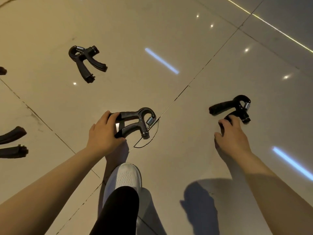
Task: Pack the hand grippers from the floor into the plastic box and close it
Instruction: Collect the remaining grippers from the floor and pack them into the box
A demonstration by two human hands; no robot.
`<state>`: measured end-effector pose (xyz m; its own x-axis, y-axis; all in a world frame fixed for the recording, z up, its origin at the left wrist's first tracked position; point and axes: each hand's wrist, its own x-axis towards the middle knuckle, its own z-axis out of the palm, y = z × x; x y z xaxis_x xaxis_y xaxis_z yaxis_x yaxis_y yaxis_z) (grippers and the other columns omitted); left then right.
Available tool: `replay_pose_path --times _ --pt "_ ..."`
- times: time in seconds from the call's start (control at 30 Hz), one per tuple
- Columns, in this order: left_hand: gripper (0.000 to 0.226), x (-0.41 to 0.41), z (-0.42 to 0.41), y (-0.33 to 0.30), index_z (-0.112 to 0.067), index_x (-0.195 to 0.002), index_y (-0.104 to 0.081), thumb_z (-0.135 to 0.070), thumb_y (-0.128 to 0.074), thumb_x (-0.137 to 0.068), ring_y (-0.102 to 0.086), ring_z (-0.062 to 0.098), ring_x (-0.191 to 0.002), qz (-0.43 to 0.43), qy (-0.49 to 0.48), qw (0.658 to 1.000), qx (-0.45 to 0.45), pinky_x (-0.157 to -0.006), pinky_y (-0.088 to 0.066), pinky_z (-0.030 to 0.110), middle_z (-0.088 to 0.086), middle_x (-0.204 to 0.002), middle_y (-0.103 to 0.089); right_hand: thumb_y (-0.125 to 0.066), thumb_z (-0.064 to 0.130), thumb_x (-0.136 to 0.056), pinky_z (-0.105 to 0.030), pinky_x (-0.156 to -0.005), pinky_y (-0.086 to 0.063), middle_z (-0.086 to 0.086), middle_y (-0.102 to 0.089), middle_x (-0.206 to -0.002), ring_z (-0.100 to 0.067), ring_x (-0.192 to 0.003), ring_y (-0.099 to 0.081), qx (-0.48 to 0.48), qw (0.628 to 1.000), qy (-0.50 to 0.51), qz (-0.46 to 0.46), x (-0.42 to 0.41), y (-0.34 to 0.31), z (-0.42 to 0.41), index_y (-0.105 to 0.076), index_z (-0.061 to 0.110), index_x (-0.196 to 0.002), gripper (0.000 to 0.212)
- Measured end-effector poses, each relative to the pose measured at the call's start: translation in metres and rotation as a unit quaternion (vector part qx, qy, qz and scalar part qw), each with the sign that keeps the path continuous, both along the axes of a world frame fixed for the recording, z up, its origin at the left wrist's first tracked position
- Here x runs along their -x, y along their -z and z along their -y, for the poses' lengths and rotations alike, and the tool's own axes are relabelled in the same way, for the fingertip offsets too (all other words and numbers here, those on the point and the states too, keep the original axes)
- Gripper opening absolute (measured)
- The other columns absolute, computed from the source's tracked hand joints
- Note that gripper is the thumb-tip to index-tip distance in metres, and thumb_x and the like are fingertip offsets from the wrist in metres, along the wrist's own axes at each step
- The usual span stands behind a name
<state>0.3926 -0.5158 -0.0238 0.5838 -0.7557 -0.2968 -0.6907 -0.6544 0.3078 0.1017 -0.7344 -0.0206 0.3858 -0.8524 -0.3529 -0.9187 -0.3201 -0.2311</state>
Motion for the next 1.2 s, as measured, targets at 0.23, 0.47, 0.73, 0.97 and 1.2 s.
replay_pose_path --times 0.23,0.47,0.73,0.97,1.2 --pt "0.097 0.003 -0.012 0.010 -0.012 -0.140 -0.035 -0.027 -0.083 -0.057 -0.051 0.037 -0.106 0.002 0.013 1.000 0.019 -0.084 -0.045 0.043 0.013 -0.135 -0.039 -0.058 0.022 -0.090 -0.021 -0.085 -0.034 0.001 -0.037 -0.144 -0.011 -0.110 -0.048 -0.051 0.998 -0.046 -0.009 0.057 -0.020 -0.032 -0.061 0.010 -0.118 0.031" --pt "0.097 0.015 -0.013 -0.005 -0.024 -0.137 -0.036 -0.031 -0.085 -0.054 -0.045 0.025 -0.112 -0.069 -0.028 0.990 0.118 -0.079 -0.043 0.029 0.005 -0.131 -0.034 -0.063 0.069 -0.069 -0.036 -0.079 -0.047 -0.006 -0.038 -0.133 -0.025 -0.108 -0.052 -0.041 0.992 0.120 -0.010 0.018 -0.020 -0.033 -0.034 0.018 -0.135 0.088" --pt "0.086 0.044 0.013 -0.050 -0.028 -0.133 -0.037 -0.049 -0.068 -0.056 -0.039 0.018 -0.121 -0.093 0.035 0.949 0.300 -0.098 -0.039 0.030 0.001 -0.133 -0.033 -0.071 0.045 -0.071 -0.042 -0.083 -0.045 -0.016 -0.051 -0.118 -0.036 -0.103 -0.052 -0.007 0.984 0.161 -0.078 0.009 -0.003 -0.042 -0.025 0.016 -0.134 0.084" --pt "0.081 0.095 0.013 -0.090 -0.030 -0.130 -0.040 -0.047 -0.072 -0.057 -0.036 0.016 -0.123 -0.109 0.112 0.920 0.360 -0.101 -0.028 0.014 -0.002 -0.132 -0.036 -0.075 0.028 -0.062 -0.031 -0.079 -0.039 -0.006 -0.037 -0.123 -0.027 -0.108 -0.045 -0.039 0.988 0.148 0.005 0.061 -0.048 -0.071 -0.029 0.022 -0.136 0.088" --pt "0.082 0.172 -0.028 -0.128 -0.035 -0.129 -0.040 -0.047 -0.073 -0.055 -0.041 0.016 -0.121 -0.171 0.173 0.888 0.390 -0.098 -0.042 0.039 -0.001 -0.130 -0.038 -0.077 0.044 -0.060 -0.040 -0.090 -0.048 -0.008 -0.044 -0.121 -0.027 -0.109 -0.046 -0.094 0.990 0.077 -0.067 0.108 -0.126 -0.131 -0.024 0.022 -0.141 0.100"
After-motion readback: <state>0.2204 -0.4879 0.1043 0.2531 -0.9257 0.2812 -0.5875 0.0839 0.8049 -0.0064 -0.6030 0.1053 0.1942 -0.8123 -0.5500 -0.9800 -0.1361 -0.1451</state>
